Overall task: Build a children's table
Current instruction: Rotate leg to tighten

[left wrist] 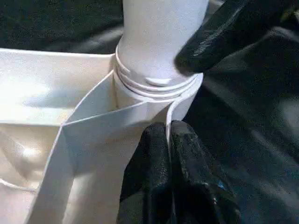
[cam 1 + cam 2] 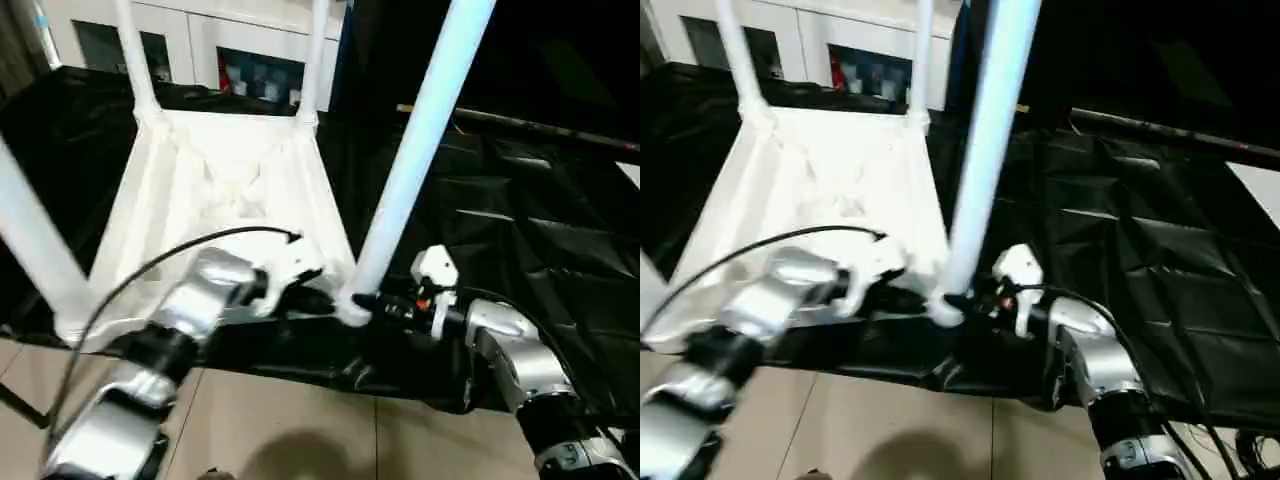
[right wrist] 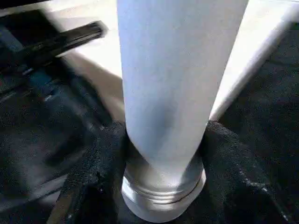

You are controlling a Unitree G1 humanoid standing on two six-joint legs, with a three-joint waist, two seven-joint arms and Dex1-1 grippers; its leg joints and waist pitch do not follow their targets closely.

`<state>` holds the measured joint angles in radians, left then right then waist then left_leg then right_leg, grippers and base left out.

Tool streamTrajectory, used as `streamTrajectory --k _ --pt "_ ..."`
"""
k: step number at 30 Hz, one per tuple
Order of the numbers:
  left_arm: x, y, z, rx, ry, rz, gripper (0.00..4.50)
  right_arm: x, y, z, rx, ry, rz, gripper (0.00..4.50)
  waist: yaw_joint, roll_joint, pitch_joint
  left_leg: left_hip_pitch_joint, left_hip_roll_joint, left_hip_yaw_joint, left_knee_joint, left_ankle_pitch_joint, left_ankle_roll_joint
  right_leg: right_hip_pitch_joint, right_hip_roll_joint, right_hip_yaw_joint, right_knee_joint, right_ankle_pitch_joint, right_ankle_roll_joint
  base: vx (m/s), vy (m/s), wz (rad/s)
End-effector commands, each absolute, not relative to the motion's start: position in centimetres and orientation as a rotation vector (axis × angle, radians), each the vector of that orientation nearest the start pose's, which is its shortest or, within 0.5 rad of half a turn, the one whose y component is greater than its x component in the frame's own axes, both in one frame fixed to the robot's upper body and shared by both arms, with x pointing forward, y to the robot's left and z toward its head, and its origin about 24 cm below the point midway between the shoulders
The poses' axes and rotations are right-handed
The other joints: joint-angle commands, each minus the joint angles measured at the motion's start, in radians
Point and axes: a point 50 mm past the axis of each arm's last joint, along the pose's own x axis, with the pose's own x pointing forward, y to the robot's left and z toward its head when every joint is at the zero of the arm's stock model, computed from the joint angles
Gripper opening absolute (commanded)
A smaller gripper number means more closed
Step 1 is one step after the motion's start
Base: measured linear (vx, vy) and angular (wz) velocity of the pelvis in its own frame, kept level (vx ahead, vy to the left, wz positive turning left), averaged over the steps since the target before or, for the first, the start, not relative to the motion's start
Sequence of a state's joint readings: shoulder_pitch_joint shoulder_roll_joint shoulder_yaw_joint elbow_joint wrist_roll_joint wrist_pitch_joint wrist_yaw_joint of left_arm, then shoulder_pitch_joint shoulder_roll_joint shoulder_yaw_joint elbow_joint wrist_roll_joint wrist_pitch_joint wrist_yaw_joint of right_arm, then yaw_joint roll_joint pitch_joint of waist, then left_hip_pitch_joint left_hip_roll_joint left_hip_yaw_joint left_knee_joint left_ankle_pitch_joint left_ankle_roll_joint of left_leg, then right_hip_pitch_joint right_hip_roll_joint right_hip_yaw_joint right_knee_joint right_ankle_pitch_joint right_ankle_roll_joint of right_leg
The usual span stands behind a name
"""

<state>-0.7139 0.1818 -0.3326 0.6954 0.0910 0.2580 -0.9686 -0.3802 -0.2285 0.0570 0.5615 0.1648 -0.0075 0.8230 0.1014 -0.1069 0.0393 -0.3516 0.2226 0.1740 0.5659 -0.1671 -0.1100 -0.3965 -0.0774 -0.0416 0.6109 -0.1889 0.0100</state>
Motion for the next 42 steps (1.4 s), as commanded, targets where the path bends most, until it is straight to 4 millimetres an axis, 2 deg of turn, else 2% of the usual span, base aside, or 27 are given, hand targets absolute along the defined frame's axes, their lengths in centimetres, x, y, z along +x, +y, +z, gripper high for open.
streamTrajectory --k 1,3,4,6,7,9,11,13,14,16,18,19,20,21,22,24,27,28,30,31,33,34,37,41,42 --pt "34.0 5.9 4.3 0.367 0.487 -1.038 0.0 30.1 -11.9 1.2 -0.009 0.27 0.84 2.01 -0.004 0.004 -0.047 0.003 0.003 0.002 -0.064 -0.305 -0.003 0.027 -0.05 0.028 -0.094 -0.399 -0.126 0.0 0.0 0.0" --pt "34.0 5.3 4.2 0.365 0.49 -1.008 0.0 30.4 -11.3 0.9 0.029 0.288 0.749 2.01 -0.007 0.002 -0.049 -0.003 0.001 0.0 -0.065 -0.283 -0.003 0.033 -0.049 0.026 -0.092 -0.38 -0.119 0.0 0.0 0.0" --pt "34.0 5.2 4.1 0.365 0.491 -1.007 0.0 30.4 -11.2 0.8 0.033 0.289 0.739 2.01 -0.009 0.004 -0.049 0.0 0.002 0.001 -0.064 -0.283 0.001 0.029 -0.05 0.028 -0.093 -0.366 -0.124 0.0 0.0 0.0" --pt "34.0 5.1 3.9 0.373 0.498 -0.995 0.0 30.5 -10.7 0.7 0.063 0.293 0.699 2.01 -0.011 0.003 -0.049 -0.003 0.001 0.001 -0.065 -0.282 0.009 0.03 -0.048 0.027 -0.092 -0.35 -0.127 0.0 0.0 0.0" --pt "34.0 5.3 3.7 0.378 0.509 -0.999 0.0 30.4 -9.9 0.8 0.071 0.286 0.723 2.01 -0.012 0.003 -0.05 -0.002 0.002 0.001 -0.065 -0.284 0.012 0.031 -0.049 0.026 -0.092 -0.345 -0.128 0.0 0.0 0.0" --pt "33.9 5.4 3.7 0.381 0.513 -1.0 0.0 30.3 -9.6 0.9 0.057 0.278 0.746 2.01 -0.013 0.001 -0.048 -0.004 0.003 0.001 -0.067 -0.292 0.014 0.031 -0.048 0.025 -0.094 -0.355 -0.125 0.0 0.0 0.0" --pt "34.0 5.9 3.5 0.388 0.526 -1.008 0.0 30.2 -9.2 1.2 0.037 0.25 0.786 2.01 -0.013 0.003 -0.047 -0.001 0.004 0.0 -0.067 -0.305 0.015 0.029 -0.05 0.026 -0.097 -0.375 -0.121 0.0 0.0 0.0" --pt "34.0 6.7 3.4 0.4 0.549 -1.035 0.0 30.2 -9.6 2.1 0.036 0.193 0.848 2.01 -0.014 0.001 -0.047 -0.001 0.003 0.0 -0.068 -0.319 0.017 0.028 -0.05 0.026 -0.099 -0.393 -0.117 0.0 0.0 0.0" --pt "33.8 6.9 3.4 0.398 0.563 -1.059 0.0 30.2 -10.1 2.4 0.052 0.185 0.866 2.35 -0.014 0.001 -0.046 -0.002 0.004 -0.001 -0.068 -0.32 0.018 0.029 -0.051 0.026 -0.099 -0.394 -0.118 0.0 0.0 0.0" --pt "33.6 7.3 3.4 0.395 0.576 -1.091 0.0 30.4 -10.7 2.8 0.059 0.171 0.872 2.7 -0.012 0.002 -0.047 -0.001 0.005 0.001 -0.068 -0.314 0.026 0.028 -0.05 0.027 -0.098 -0.371 -0.128 0.0 0.0 0.0" --pt "33.0 8.3 3.3 0.383 0.597 -1.163 0.0 30.6 -12.2 3.6 0.045 0.148 0.912 2.72 -0.011 0.001 -0.047 -0.004 0.006 0.001 -0.067 -0.302 0.035 0.033 -0.051 0.027 -0.095 -0.348 -0.14 0.0 0.0 0.0" --pt "32.8 8.7 3.2 0.382 0.613 -1.185 0.0 30.6 -12.6 3.8 0.02 0.152 0.935 2.91 -0.013 0.002 -0.046 -0.005 0.007 0.002 -0.069 -0.293 0.037 0.032 -0.049 0.027 -0.093 -0.332 -0.144 0.0 0.0 0.0" --pt "32.6 9.1 3.2 0.385 0.622 -1.213 0.0 30.4 -12.9 3.8 -0.005 0.162 0.964 2.91 -0.013 -0.004 -0.047 -0.006 0.008 0.001 -0.068 -0.283 0.037 0.035 -0.05 0.026 -0.091 -0.326 -0.146 0.0 0.0 0.0" --pt "32.4 9.4 3.2 0.388 0.627 -1.229 0.0 30.3 -13.1 3.8 -0.021 0.169 0.982 3.04 -0.012 0.0 -0.047 -0.006 0.009 0.002 -0.069 -0.277 0.038 0.034 -0.051 0.027 -0.09 -0.322 -0.151 0.0 0.0 0.0" --pt "32.0 9.9 3.2 0.373 0.647 -1.272 0.0 30.1 -13.5 3.8 -0.044 0.186 1.037 3.13 -0.012 -0.004 -0.045 -0.005 0.009 0.003 -0.068 -0.275 0.037 0.033 -0.05 0.027 -0.091 -0.321 -0.153 0.0 0.0 0.0" --pt "31.5 10.5 3.4 0.359 0.665 -1.323 0.0 29.7 -13.8 3.8 -0.064 0.201 1.097 3.13 -0.011 0.0 -0.047 -0.005 0.011 0.002 -0.068 -0.268 0.035 0.033 -0.052 0.027 -0.085 -0.303 -0.164 0.0 0.0 0.0" --pt "31.1 11.1 3.4 0.354 0.68 -1.352 0.0 29.5 -13.9 3.8 -0.073 0.215 1.15 3.13 -0.014 -0.001 -0.046 -0.002 0.013 0.004 -0.069 -0.272 0.033 0.031 -0.05 0.028 -0.082 -0.276 -0.181 0.0 0.0 0.0" --pt "30.9 11.4 3.5 0.353 0.682 -1.361 0.0 29.4 -13.9 3.9 -0.07 0.217 1.183 3.13 -0.014 -0.005 -0.046 -0.003 0.012 0.005 -0.068 -0.265 0.035 0.032 -0.049 0.028 -0.081 -0.265 -0.183 0.0 0.0 0.0" --pt "30.6 11.7 3.5 0.35 0.684 -1.38 0.0 29.3 -13.8 3.9 -0.063 0.211 1.195 3.13 -0.013 -0.002 -0.047 -0.003 0.012 0.005 -0.069 -0.262 0.033 0.032 -0.05 0.028 -0.079 -0.259 -0.185 0.0 0.0 0.0" --pt "30.4 11.9 3.5 0.347 0.686 -1.394 0.0 29.4 -13.6 4.0 -0.056 0.205 1.207 2.87 -0.014 -0.003 -0.046 -0.003 0.012 0.005 -0.068 -0.258 0.033 0.032 -0.05 0.029 -0.078 -0.251 -0.188 0.0 0.0 0.0" --pt "30.3 11.9 3.6 0.345 0.688 -1.395 0.0 29.4 -13.5 4.1 -0.053 0.196 1.216 2.87 -0.013 -0.004 -0.047 -0.002 0.012 0.007 -0.067 -0.245 0.033 0.032 -0.05 0.029 -0.076 -0.236 -0.189 0.0 0.0 0.0" --pt "30.3 12.0 3.6 0.344 0.688 -1.393 0.0 29.4 -13.4 4.1 -0.051 0.19 1.22 2.87 -0.013 -0.008 -0.047 -0.003 0.011 0.007 -0.067 -0.238 0.033 0.033 -0.049 0.029 -0.076 -0.233 -0.188 0.0 0.0 0.0" --pt "30.2 12.0 3.6 0.343 0.689 -1.392 0.0 29.3 -13.2 4.1 -0.046 0.184 1.232 2.53 -0.012 -0.007 -0.048 -0.002 0.011 0.007 -0.065 -0.224 0.033 0.035 -0.05 0.029 -0.072 -0.216 -0.19 0.0 0.0 0.0" --pt "29.9 12.1 3.7 0.339 0.693 -1.396 0.0 29.2 -13.1 4.0 -0.035 0.191 1.255 2.43 -0.012 -0.007 -0.049 -0.002 0.01 0.009 -0.064 -0.207 0.038 0.036 -0.049 0.029 -0.07 -0.19 -0.196 0.0 0.0 0.0" --pt "29.9 12.1 3.7 0.339 0.694 -1.396 0.0 29.1 -13.0 3.9 -0.032 0.194 1.259 2.1 -0.012 -0.007 -0.049 -0.001 0.01 0.009 -0.064 -0.202 0.039 0.036 -0.048 0.029 -0.069 -0.181 -0.198 0.0 0.0 0.0"
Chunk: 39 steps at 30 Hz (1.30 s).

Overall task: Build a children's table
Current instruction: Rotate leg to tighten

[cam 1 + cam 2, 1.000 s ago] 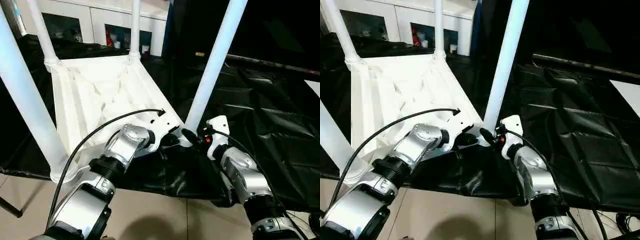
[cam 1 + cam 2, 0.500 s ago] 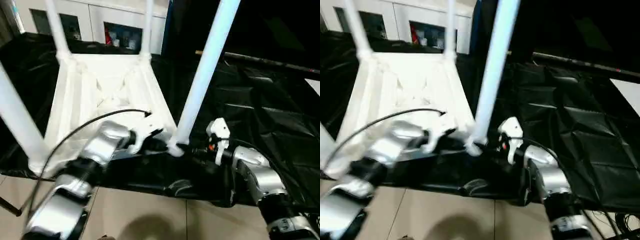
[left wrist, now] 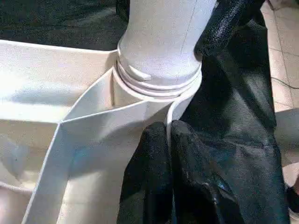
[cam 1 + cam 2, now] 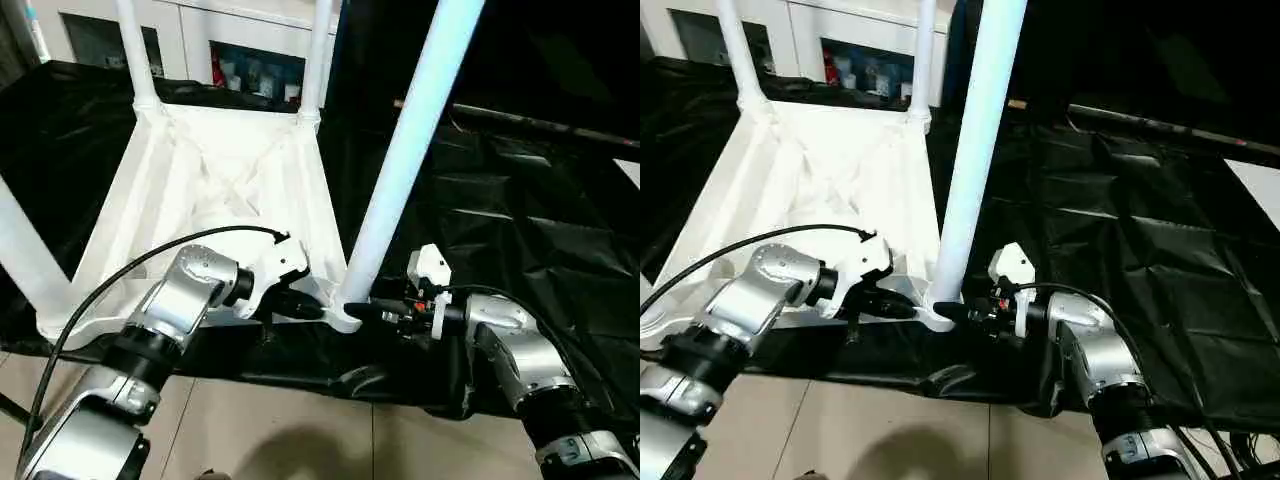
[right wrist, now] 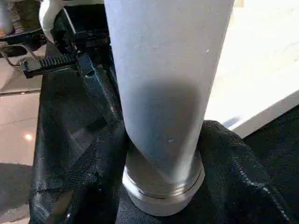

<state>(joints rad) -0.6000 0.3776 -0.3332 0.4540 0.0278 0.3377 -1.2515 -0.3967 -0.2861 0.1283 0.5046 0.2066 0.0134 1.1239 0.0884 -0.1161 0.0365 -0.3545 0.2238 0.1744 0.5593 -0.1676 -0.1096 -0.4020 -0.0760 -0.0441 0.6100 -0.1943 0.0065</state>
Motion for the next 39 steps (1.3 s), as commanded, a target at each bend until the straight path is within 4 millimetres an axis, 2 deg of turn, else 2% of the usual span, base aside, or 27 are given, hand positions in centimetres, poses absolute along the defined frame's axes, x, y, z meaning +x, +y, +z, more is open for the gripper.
streamTrajectory --k 1,10,13,15,16,18,19,20,22,23,24,25,27,32,33,34,35,36,37,38,39 --pt "29.9 12.1 3.7 0.339 0.694 -1.396 0.0 29.1 -13.0 3.9 -0.031 0.197 1.262 2.08 0.001 0.002 -0.046 0.002 0.009 0.009 -0.057 -0.2 0.04 0.042 -0.049 0.032 -0.068 -0.172 -0.196 0.0 0.0 0.0" --pt "29.7 12.1 3.6 0.337 0.703 -1.394 0.0 28.7 -13.0 3.6 -0.031 0.196 1.267 1.94 0.001 0.003 -0.047 0.002 0.008 0.009 -0.056 -0.203 0.036 0.043 -0.049 0.032 -0.068 -0.178 -0.194 0.0 0.0 0.0" --pt "30.7 11.3 3.5 0.341 0.664 -1.293 0.0 29.0 -12.7 2.9 0.021 0.204 1.138 1.94 0.0 0.003 -0.046 0.003 0.008 0.01 -0.057 -0.199 0.034 0.041 -0.048 0.032 -0.069 -0.172 -0.194 0.0 0.0 0.0" --pt "31.1 10.8 3.5 0.34 0.65 -1.255 0.0 29.2 -12.5 2.5 0.043 0.214 1.081 1.94 0.0 0.003 -0.042 0.005 0.007 0.007 -0.06 -0.243 0.02 0.039 -0.05 0.031 -0.076 -0.247 -0.178 0.0 0.0 0.0" --pt "31.3 10.5 3.4 0.341 0.642 -1.229 0.0 29.3 -12.3 2.4 0.056 0.213 1.053 1.94 -0.002 0.001 -0.04 0.001 0.006 0.005 -0.062 -0.266 0.011 0.04 -0.051 0.031 -0.082 -0.305 -0.159 0.0 0.0 0.0" --pt "32.2 9.0 3.3 0.335 0.607 -1.145 0.0 29.6 -11.5 1.9 0.097 0.233 0.953 1.94 -0.002 0.002 -0.04 0.007 0.006 0.005 -0.062 -0.284 0.002 0.033 -0.052 0.033 -0.088 -0.348 -0.141 0.0 0.0 0.0" --pt "32.4 8.6 3.3 0.332 0.6 -1.124 0.0 29.6 -11.3 1.8 0.105 0.239 0.932 1.94 -0.002 0.004 -0.041 0.005 0.005 0.002 -0.063 -0.294 -0.004 0.035 -0.053 0.031 -0.091 -0.372 -0.131 0.0 0.0 0.0" --pt "32.6 8.0 3.3 0.329 0.591 -1.093 0.0 29.7 -10.9 1.6 0.12 0.251 0.896 1.94 -0.002 0.002 -0.041 0.004 0.006 0.001 -0.063 -0.297 -0.005 0.035 -0.054 0.031 -0.091 -0.381 -0.126 0.0 0.0 0.0" --pt "32.9 7.2 3.3 0.33 0.582 -1.065 0.0 29.8 -10.3 1.4 0.138 0.263 0.856 1.94 -0.003 0.004 -0.041 0.006 0.004 0.0 -0.063 -0.312 -0.004 0.031 -0.053 0.031 -0.098 -0.416 -0.109 0.0 0.0 0.0" --pt "33.0 6.5 3.3 0.337 0.573 -1.051 0.0 30.0 -9.8 1.4 0.145 0.263 0.819 1.94 -0.002 0.003 -0.041 0.006 0.004 0.0 -0.062 -0.313 -0.003 0.031 -0.054 0.031 -0.098 -0.42 -0.106 0.0 0.0 0.0" --pt "33.1 5.9 3.3 0.346 0.565 -1.035 0.0 30.1 -9.2 1.3 0.148 0.267 0.789 1.94 -0.005 0.006 -0.041 0.004 0.004 -0.001 -0.064 -0.31 -0.006 0.03 -0.052 0.032 -0.099 -0.418 -0.101 0.0 0.0 0.0" --pt "33.1 5.6 3.2 0.353 0.56 -1.027 0.0 30.1 -8.9 1.3 0.148 0.268 0.773 1.94 -0.005 0.004 -0.042 0.004 0.003 -0.002 -0.064 -0.315 -0.006 0.031 -0.053 0.03 -0.099 -0.423 -0.097 0.0 0.0 0.0" --pt "33.1 5.2 3.2 0.374 0.556 -1.024 0.0 30.4 -8.3 1.6 0.113 0.253 0.764 1.94 -0.006 0.006 -0.042 0.002 0.004 -0.003 -0.066 -0.317 -0.007 0.029 -0.052 0.03 -0.1 -0.421 -0.094 0.0 0.0 0.0" --pt "33.3 5.5 3.1 0.38 0.535 -1.023 0.0 30.4 -8.8 2.5 0.144 0.203 0.852 1.94 -0.005 0.003 -0.042 0.002 0.004 -0.002 -0.065 -0.325 0.007 0.03 -0.051 0.031 -0.099 -0.389 -0.103 0.0 0.0 0.0" --pt "33.4 5.7 3.1 0.38 0.533 -1.024 0.0 30.4 -9.1 2.6 0.142 0.2 0.861 2.29 -0.004 -0.001 -0.042 0.001 0.004 -0.002 -0.065 -0.326 0.013 0.032 -0.051 0.03 -0.1 -0.391 -0.103 0.0 0.0 0.0" --pt "33.4 5.9 3.2 0.373 0.526 -1.037 0.0 30.4 -9.5 2.7 0.152 0.198 0.878 2.5 -0.003 0.001 -0.042 0.002 0.004 -0.002 -0.064 -0.322 0.015 0.031 -0.052 0.031 -0.099 -0.386 -0.104 0.0 0.0 0.0" --pt "33.4 5.9 3.2 0.373 0.526 -1.037 0.0 30.4 -9.5 2.7 0.152 0.198 0.878 2.64 -0.001 0.001 -0.043 0.003 0.005 0.0 -0.063 -0.312 0.021 0.031 -0.051 0.032 -0.098 -0.366 -0.111 0.0 0.0 0.0" --pt "33.4 6.1 3.3 0.369 0.521 -1.046 0.0 30.4 -9.8 2.8 0.159 0.198 0.889 2.64 0.0 -0.001 -0.043 -0.001 0.004 0.001 -0.063 -0.298 0.024 0.034 -0.051 0.031 -0.096 -0.348 -0.116 0.0 0.0 0.0" --pt "33.2 6.8 3.5 0.361 0.514 -1.088 0.0 30.2 -10.6 3.0 0.138 0.206 0.953 2.64 0.002 -0.002 -0.043 -0.001 0.005 0.001 -0.064 -0.291 0.031 0.036 -0.052 0.03 -0.097 -0.348 -0.117 0.0 0.0 0.0" --pt "33.1 7.1 3.5 0.355 0.516 -1.106 0.0 30.1 -10.8 3.1 0.121 0.213 0.977 2.99 0.003 -0.003 -0.044 -0.002 0.005 0.001 -0.062 -0.283 0.035 0.039 -0.053 0.03 -0.095 -0.342 -0.119 0.0 0.0 0.0" --pt "33.0 7.3 3.5 0.348 0.521 -1.12 0.0 30.0 -11.1 3.1 0.112 0.218 0.995 2.99 0.005 -0.004 -0.044 -0.004 0.005 0.003 -0.061 -0.261 0.041 0.04 -0.052 0.031 -0.092 -0.317 -0.125 0.0 0.0 0.0"
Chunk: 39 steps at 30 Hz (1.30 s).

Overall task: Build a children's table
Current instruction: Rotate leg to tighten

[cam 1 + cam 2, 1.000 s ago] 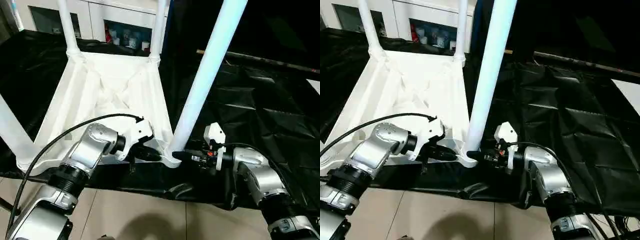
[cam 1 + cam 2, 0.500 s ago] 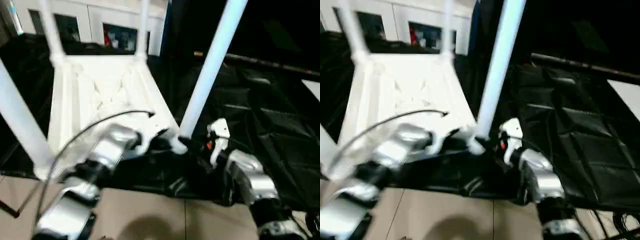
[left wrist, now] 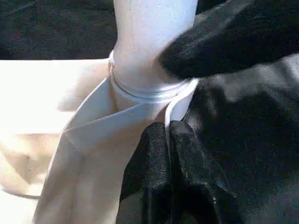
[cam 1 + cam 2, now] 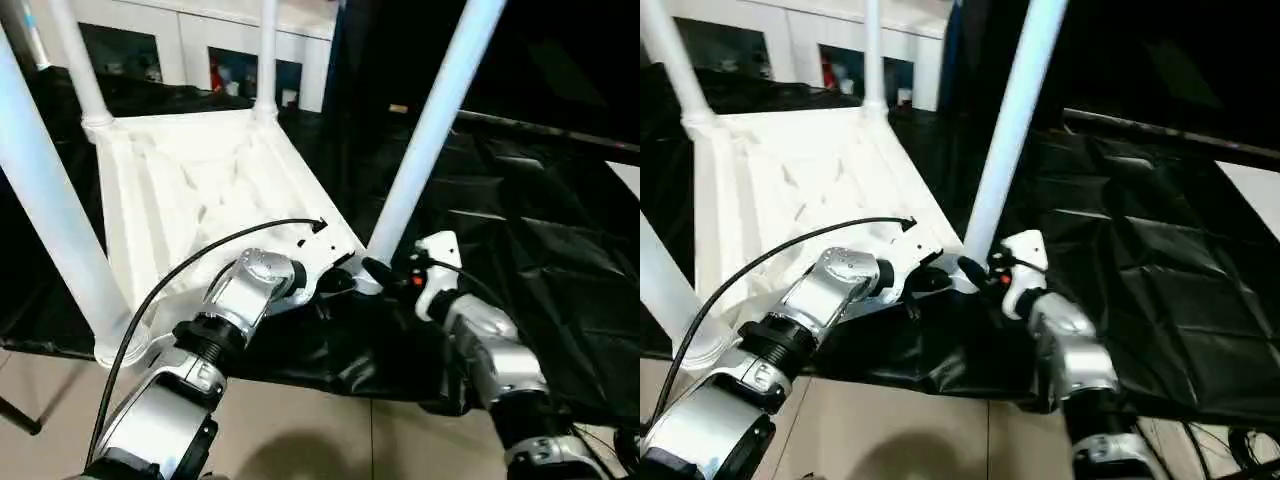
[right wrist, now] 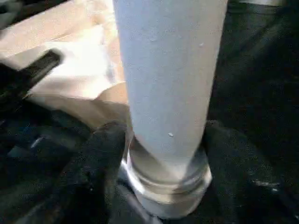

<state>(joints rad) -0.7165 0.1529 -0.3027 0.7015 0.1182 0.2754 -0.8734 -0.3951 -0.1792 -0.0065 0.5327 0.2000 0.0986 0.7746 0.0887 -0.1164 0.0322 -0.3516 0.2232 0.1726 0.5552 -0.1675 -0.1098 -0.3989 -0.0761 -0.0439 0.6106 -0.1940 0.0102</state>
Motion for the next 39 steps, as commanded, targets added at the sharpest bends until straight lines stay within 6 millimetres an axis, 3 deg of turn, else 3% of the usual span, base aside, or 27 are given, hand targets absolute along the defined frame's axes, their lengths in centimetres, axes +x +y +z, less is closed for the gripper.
streamTrajectory --k 1,6,7,9,12,13,14,17,18,25,29,33,36,37,38,39 --pt "32.7 7.6 3.7 0.333 0.503 -1.189 0.0 29.9 -11.6 3.2 0.082 0.226 1.031 3.09 0.004 -0.002 -0.039 -0.007 0.006 0.004 -0.058 -0.25 0.043 0.037 -0.052 0.031 -0.092 -0.307 -0.133 0.0 0.0 0.0" --pt "31.6 9.1 3.8 0.297 0.51 -1.322 0.0 30.0 -12.8 3.6 0.008 0.221 1.084 3.09 0.0 -0.002 -0.036 -0.009 0.009 0.003 -0.062 -0.262 0.035 0.037 -0.055 0.03 -0.091 -0.347 -0.138 0.0 0.0 0.0" --pt "31.3 9.6 3.9 0.286 0.522 -1.359 0.0 30.0 -13.0 3.8 0.003 0.222 1.103 3.09 0.002 0.0 -0.037 -0.003 0.01 0.002 -0.062 -0.277 0.029 0.033 -0.056 0.029 -0.093 -0.367 -0.136 0.0 0.0 0.0" --pt "31.0 10.2 4.0 0.276 0.537 -1.387 0.0 30.0 -13.1 4.0 0.008 0.221 1.15 3.09 -0.001 0.002 -0.034 -0.001 0.012 0.003 -0.064 -0.294 0.028 0.028 -0.055 0.031 -0.096 -0.382 -0.139 0.0 0.0 0.0" --pt "30.8 10.5 4.0 0.279 0.547 -1.393 0.0 29.8 -13.0 4.0 0.011 0.227 1.18 3.09 0.004 0.003 -0.037 0.005 0.014 0.007 -0.06 -0.274 0.031 0.024 -0.054 0.034 -0.087 -0.316 -0.161 0.0 0.0 0.0" --pt "30.7 10.8 3.9 0.279 0.553 -1.401 0.0 29.6 -12.9 3.9 0.001 0.236 1.209 3.09 0.003 0.002 -0.036 0.001 0.013 0.007 -0.061 -0.267 0.032 0.028 -0.052 0.033 -0.084 -0.29 -0.169 0.0 0.0 0.0" --pt "30.6 11.0 3.9 0.28 0.553 -1.404 0.0 29.6 -12.9 3.9 -0.002 0.238 1.218 2.94 0.002 -0.004 -0.036 -0.003 0.012 0.007 -0.061 -0.26 0.032 0.031 -0.052 0.032 -0.083 -0.288 -0.168 0.0 0.0 0.0" --pt "30.5 11.1 3.9 0.276 0.556 -1.406 0.0 29.4 -12.6 3.8 0.011 0.237 1.236 2.74 0.003 -0.001 -0.039 -0.002 0.011 0.008 -0.059 -0.237 0.033 0.033 -0.053 0.033 -0.079 -0.257 -0.171 0.0 0.0 0.0" --pt "30.4 11.2 3.9 0.276 0.556 -1.408 0.0 29.4 -12.5 3.7 0.014 0.237 1.243 2.62 0.003 -0.007 -0.039 -0.001 0.01 0.01 -0.057 -0.228 0.037 0.033 -0.053 0.033 -0.078 -0.247 -0.172 0.0 0.0 0.0" --pt "30.0 11.5 3.8 0.274 0.569 -1.414 0.0 29.2 -12.4 3.6 0.02 0.24 1.273 2.05 0.003 -0.004 -0.038 -0.002 0.011 0.01 -0.058 -0.228 0.036 0.033 -0.054 0.033 -0.079 -0.277 -0.161 0.0 0.0 0.0" --pt "30.1 11.6 3.7 0.278 0.576 -1.402 0.0 29.0 -12.4 3.4 0.033 0.247 1.279 1.98 0.003 -0.003 -0.038 -0.001 0.01 0.01 -0.057 -0.225 0.037 0.033 -0.053 0.033 -0.08 -0.274 -0.159 0.0 0.0 0.0" --pt "30.8 11.3 3.4 0.303 0.58 -1.313 0.0 29.1 -12.2 2.6 0.051 0.262 1.175 1.96 0.003 -0.002 -0.038 -0.001 0.01 0.01 -0.058 -0.224 0.036 0.033 -0.052 0.033 -0.078 -0.26 -0.165 0.0 0.0 0.0" --pt "32.1 10.6 3.3 0.324 0.569 -1.182 0.0 29.2 -11.8 1.7 0.05 0.285 1.056 1.96 0.003 -0.002 -0.033 0.006 0.008 0.011 -0.06 -0.268 0.018 0.026 -0.054 0.034 -0.09 -0.345 -0.144 0.0 0.0 0.0" --pt "32.8 10.0 3.4 0.326 0.555 -1.112 0.0 29.3 -11.4 1.3 0.067 0.295 0.975 1.96 0.001 -0.002 -0.032 0.001 0.006 0.006 -0.064 -0.284 0.0 0.027 -0.054 0.032 -0.095 -0.406 -0.117 0.0 0.0 0.0" --pt "33.0 9.7 3.5 0.325 0.549 -1.092 0.0 29.3 -11.2 1.1 0.075 0.296 0.945 1.96 -0.001 -0.004 -0.032 0.004 0.006 0.007 -0.062 -0.296 -0.004 0.023 -0.054 0.033 -0.099 -0.428 -0.109 0.0 0.0 0.0" --pt "33.6 8.6 3.7 0.322 0.534 -1.027 0.0 29.5 -10.4 1.2 0.132 0.288 0.871 1.96 0.0 0.002 -0.034 0.005 0.005 0.003 -0.063 -0.31 -0.007 0.024 -0.058 0.034 -0.101 -0.465 -0.097 0.0 0.0 0.0"
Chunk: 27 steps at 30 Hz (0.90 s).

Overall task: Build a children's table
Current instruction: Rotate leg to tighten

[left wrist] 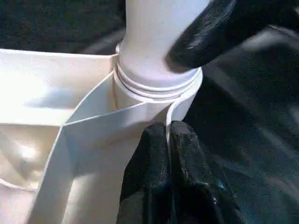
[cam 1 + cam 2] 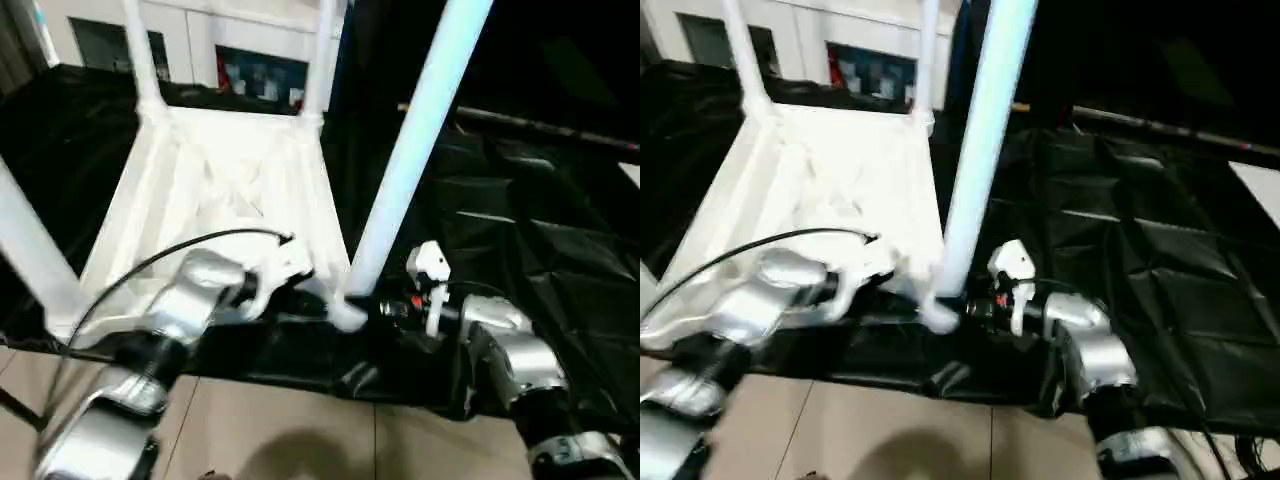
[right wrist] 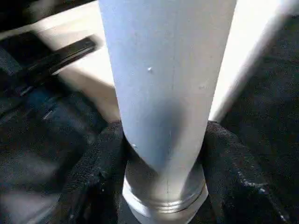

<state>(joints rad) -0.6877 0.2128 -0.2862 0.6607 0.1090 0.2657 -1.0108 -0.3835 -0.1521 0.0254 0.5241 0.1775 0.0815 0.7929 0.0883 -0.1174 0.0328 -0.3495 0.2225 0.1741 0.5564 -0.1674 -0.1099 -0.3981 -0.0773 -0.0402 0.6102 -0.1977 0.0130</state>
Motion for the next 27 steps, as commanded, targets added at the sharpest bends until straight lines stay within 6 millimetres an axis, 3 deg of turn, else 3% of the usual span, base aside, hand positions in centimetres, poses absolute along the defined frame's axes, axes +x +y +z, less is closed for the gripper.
streamTrajectory --k 1,4,6,7,8,10,11,12,13,18,19,21,23,24,25,27 --pt "33.6 8.6 3.7 0.322 0.534 -1.027 0.0 29.5 -10.4 1.2 0.132 0.288 0.871 1.96 -0.001 -0.003 -0.035 0.0 0.006 -0.001 -0.064 -0.311 -0.008 0.023 -0.056 0.029 -0.102 -0.469 -0.091 0.0 0.0 0.0" --pt "34.0 7.1 3.8 0.326 0.521 -0.984 0.0 30.1 -9.7 1.0 0.137 0.317 0.75 1.95 -0.003 0.004 -0.036 0.0 0.006 0.0 -0.065 -0.316 -0.003 0.02 -0.052 0.03 -0.103 -0.441 -0.094 0.0 0.0 0.0" --pt "33.9 5.7 3.9 0.343 0.509 -0.98 0.0 31.1 -9.7 0.7 0.085 0.351 0.61 1.95 -0.006 0.004 -0.04 -0.004 0.005 -0.002 -0.066 -0.302 -0.014 0.025 -0.051 0.029 -0.098 -0.415 -0.097 0.0 0.0 0.0" --pt "33.9 5.7 3.9 0.343 0.509 -0.98 0.0 31.1 -9.7 0.7 0.085 0.351 0.61 1.94 -0.008 0.01 -0.042 -0.005 0.005 -0.002 -0.065 -0.289 -0.018 0.027 -0.05 0.029 -0.095 -0.377 -0.102 0.0 0.0 0.0" --pt "33.8 5.2 3.8 0.356 0.507 -0.992 0.0 31.4 -9.7 0.7 0.076 0.352 0.579 1.94 -0.008 0.007 -0.042 -0.006 0.004 -0.002 -0.065 -0.287 -0.016 0.028 -0.049 0.028 -0.094 -0.361 -0.104 0.0 0.0 0.0" --pt "33.8 4.9 3.7 0.367 0.505 -1.0 0.0 31.5 -9.5 0.9 0.076 0.34 0.584 1.94 -0.008 0.008 -0.042 -0.002 0.004 0.002 -0.062 -0.288 -0.003 0.027 -0.048 0.03 -0.094 -0.325 -0.113 0.0 0.0 0.0" --pt "33.6 4.7 3.5 0.375 0.507 -1.015 0.0 31.4 -9.0 1.3 0.06 0.306 0.628 1.94 -0.006 0.014 -0.043 -0.003 0.004 0.001 -0.062 -0.284 0.0 0.029 -0.048 0.031 -0.092 -0.308 -0.118 0.0 0.0 0.0" --pt "33.6 4.7 3.4 0.38 0.509 -1.023 0.0 31.2 -8.5 1.7 0.066 0.282 0.678 1.94 -0.006 0.011 -0.042 -0.007 0.003 0.002 -0.063 -0.272 0.005 0.032 -0.046 0.031 -0.091 -0.276 -0.124 0.0 0.0 0.0" --pt "33.5 4.8 3.2 0.387 0.51 -1.032 0.0 30.8 -8.1 1.9 0.065 0.264 0.741 2.5 -0.005 0.012 -0.042 -0.005 0.003 0.003 -0.063 -0.272 0.009 0.032 -0.045 0.03 -0.09 -0.264 -0.131 0.0 0.0 0.0" --pt "33.6 5.3 3.3 0.405 0.492 -1.069 0.0 30.6 -8.2 2.1 0.056 0.249 0.787 2.9 0.001 0.015 -0.04 -0.004 0.004 0.003 -0.064 -0.287 0.019 0.033 -0.049 0.03 -0.095 -0.305 -0.129 0.0 0.0 0.0" --pt "33.5 5.8 3.3 0.406 0.49 -1.097 0.0 30.5 -9.1 2.6 0.037 0.212 0.804 2.9 0.001 0.024 -0.041 -0.001 0.005 0.003 -0.065 -0.298 0.015 0.031 -0.05 0.031 -0.097 -0.316 -0.13 0.0 0.0 0.0" --pt "33.4 5.9 3.3 0.408 0.485 -1.117 0.0 30.5 -9.5 2.9 0.041 0.192 0.814 2.9 0.004 0.021 -0.041 -0.002 0.006 0.004 -0.063 -0.296 0.022 0.033 -0.051 0.032 -0.097 -0.308 -0.129 0.0 0.0 0.0" --pt "33.1 6.5 3.3 0.419 0.479 -1.176 0.0 29.8 -11.2 3.9 0.09 0.154 0.881 2.9 0.004 0.024 -0.04 -0.003 0.006 0.003 -0.065 -0.297 0.029 0.035 -0.048 0.03 -0.096 -0.299 -0.135 0.0 0.0 0.0" --pt "33.0 6.9 3.3 0.425 0.487 -1.198 0.0 29.3 -12.2 4.3 0.117 0.143 0.918 2.9 0.011 0.026 -0.039 0.005 0.008 0.006 -0.063 -0.303 0.042 0.032 -0.048 0.032 -0.099 -0.285 -0.14 0.0 0.0 0.0" --pt "32.8 7.2 3.3 0.444 0.471 -1.257 0.0 28.7 -13.2 4.8 0.145 0.133 0.953 2.9 0.014 0.032 -0.037 0.004 0.011 0.005 -0.064 -0.315 0.05 0.031 -0.047 0.033 -0.095 -0.271 -0.15 0.0 0.0 0.0" --pt "32.5 7.5 3.3 0.449 0.464 -1.312 0.0 28.1 -14.2 5.1 0.176 0.132 0.974 2.9 0.015 0.027 -0.04 -0.007 0.009 0.003 -0.066 -0.295 0.053 0.039 -0.048 0.031 -0.092 -0.266 -0.145 0.0 0.0 0.0"
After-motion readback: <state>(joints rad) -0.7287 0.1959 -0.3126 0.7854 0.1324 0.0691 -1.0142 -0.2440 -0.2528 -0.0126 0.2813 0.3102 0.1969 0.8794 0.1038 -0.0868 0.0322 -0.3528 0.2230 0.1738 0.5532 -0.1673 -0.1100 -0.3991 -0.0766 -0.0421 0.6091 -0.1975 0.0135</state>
